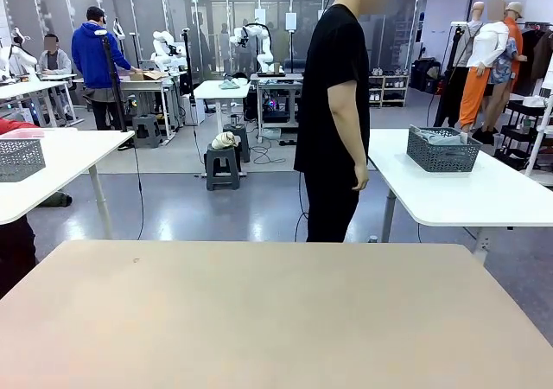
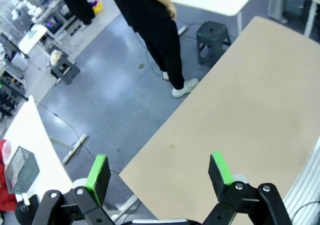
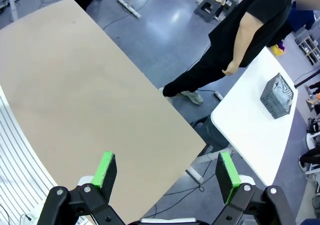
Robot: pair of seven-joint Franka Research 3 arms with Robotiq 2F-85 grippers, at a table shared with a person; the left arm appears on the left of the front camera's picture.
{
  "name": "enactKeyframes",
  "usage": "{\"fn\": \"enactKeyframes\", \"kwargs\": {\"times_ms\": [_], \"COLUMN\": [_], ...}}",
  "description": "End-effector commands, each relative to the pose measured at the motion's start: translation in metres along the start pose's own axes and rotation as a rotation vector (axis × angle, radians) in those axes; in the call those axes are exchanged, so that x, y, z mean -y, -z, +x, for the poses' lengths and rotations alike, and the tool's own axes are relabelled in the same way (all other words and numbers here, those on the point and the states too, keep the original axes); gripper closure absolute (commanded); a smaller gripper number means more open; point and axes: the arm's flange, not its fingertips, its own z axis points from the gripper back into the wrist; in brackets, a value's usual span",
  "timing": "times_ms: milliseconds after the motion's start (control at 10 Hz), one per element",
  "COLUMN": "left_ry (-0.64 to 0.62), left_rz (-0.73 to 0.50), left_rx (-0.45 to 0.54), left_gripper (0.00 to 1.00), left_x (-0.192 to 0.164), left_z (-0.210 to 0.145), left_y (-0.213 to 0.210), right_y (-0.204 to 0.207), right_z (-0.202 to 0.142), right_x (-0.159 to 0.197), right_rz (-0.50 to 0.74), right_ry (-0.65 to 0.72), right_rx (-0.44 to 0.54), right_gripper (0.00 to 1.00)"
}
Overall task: Fold the towels and place them in the basket.
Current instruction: When a person lays out a Towel with hook on the table, fold it in half twice.
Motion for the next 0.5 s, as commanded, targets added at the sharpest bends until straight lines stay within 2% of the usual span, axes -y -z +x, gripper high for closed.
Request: {"fn": "enactKeyframes", "kwargs": {"times_ms": [0, 400], "left_ry": [0.044, 0.104], "left_rz": [-0.107, -0.204], "left_rx": [0.022, 0.063], "left_gripper": [0.0, 0.0], "left_x": [-0.019, -0.022], "left_z": [0.005, 0.014], "left_y": [-0.015, -0.029], "right_y": [-0.005, -0.014], "right_z": [0.01, 0.023], "right_x": [0.012, 0.019], "right_rz": [0.063, 0.192], "right_ry": [-0.058, -0.122], "right_rx": [-0.002, 0.008], "right_gripper": [0.0, 0.0]}}
